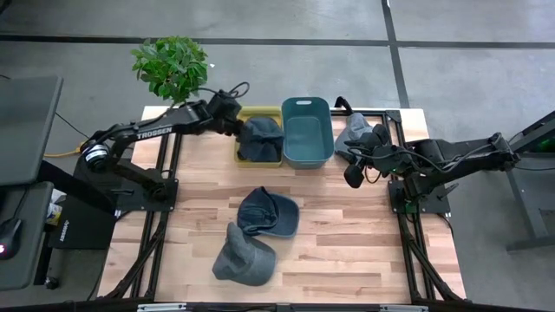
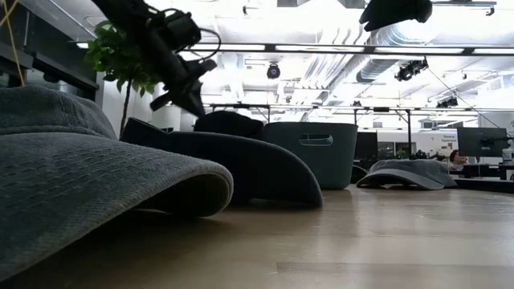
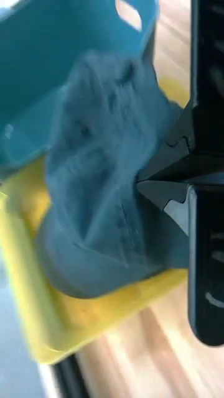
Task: Pick & Place hat
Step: Put the right dark blue cap into the yellow bin
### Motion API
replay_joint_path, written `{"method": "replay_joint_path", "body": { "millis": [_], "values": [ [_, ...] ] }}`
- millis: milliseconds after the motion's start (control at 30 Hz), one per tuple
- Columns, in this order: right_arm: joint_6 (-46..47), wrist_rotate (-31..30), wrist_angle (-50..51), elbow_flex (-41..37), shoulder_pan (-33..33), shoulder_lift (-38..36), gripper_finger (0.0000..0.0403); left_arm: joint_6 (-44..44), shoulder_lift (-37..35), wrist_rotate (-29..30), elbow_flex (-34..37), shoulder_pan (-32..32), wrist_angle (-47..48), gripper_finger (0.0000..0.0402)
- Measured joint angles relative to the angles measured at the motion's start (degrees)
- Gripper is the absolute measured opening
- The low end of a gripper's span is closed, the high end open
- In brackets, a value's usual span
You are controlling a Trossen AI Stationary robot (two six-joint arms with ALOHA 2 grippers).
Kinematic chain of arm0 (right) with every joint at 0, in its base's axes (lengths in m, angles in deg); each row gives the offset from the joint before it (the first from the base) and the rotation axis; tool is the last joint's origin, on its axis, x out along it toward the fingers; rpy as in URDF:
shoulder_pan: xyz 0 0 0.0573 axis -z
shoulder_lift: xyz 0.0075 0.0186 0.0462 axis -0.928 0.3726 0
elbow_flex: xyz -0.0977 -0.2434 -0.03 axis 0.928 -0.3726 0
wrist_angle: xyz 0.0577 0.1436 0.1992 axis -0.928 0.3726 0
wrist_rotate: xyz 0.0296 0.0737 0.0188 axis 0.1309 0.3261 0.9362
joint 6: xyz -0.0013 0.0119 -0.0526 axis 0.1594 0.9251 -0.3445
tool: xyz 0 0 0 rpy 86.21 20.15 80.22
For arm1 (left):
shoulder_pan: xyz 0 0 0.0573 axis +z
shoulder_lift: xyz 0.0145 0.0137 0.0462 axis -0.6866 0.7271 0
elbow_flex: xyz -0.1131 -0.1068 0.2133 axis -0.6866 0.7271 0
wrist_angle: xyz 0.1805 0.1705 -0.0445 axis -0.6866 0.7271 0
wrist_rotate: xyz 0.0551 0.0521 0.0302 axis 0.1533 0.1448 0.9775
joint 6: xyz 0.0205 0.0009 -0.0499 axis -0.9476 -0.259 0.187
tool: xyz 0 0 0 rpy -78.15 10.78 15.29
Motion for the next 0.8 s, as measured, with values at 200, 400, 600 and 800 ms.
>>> {"method": "replay_joint_path", "body": {
  "millis": [200,400,600,800],
  "values": [
    [-0.02,0.02,0.0,0.0,0.02,0.0,0.0162,-1.67,0.0,2.37,-5.04,-0.02,3.7,0.0],
    [0.09,-0.06,0.0,0.0,0.0,0.0,0.0161,-1.67,0.02,3.2,-6.06,0.02,5.83,0.0],
    [-0.26,-1.43,0.0,0.0,0.01,0.0,0.0162,-0.16,0.55,-1.79,-6.06,-1.62,-1.03,0.0],
    [-0.26,-1.43,0.0,0.0,0.0,0.0,0.0162,1.45,4.86,-0.3,-6.06,-5.45,-5.1,0.0]
  ]
}}
